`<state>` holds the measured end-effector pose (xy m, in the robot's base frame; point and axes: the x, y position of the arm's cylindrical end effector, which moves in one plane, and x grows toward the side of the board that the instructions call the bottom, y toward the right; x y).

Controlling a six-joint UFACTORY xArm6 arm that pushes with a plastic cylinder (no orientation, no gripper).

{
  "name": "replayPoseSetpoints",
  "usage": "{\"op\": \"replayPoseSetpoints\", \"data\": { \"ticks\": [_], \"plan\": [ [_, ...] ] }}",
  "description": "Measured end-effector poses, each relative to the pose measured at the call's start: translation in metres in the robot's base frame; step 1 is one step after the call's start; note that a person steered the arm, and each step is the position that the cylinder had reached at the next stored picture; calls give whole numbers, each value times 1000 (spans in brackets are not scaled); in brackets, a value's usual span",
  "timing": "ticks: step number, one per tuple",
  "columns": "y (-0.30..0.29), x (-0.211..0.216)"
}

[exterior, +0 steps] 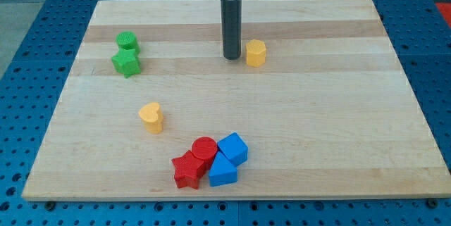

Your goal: Make your arm on top of the yellow heart

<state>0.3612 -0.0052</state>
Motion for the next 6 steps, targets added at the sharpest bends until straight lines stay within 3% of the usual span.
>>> {"op": "replayPoseSetpoints", "data": {
  "ticks": [1, 3, 6],
  "plan": [
    [25, 1],
    [131, 4],
    [159, 4]
  ]
}}
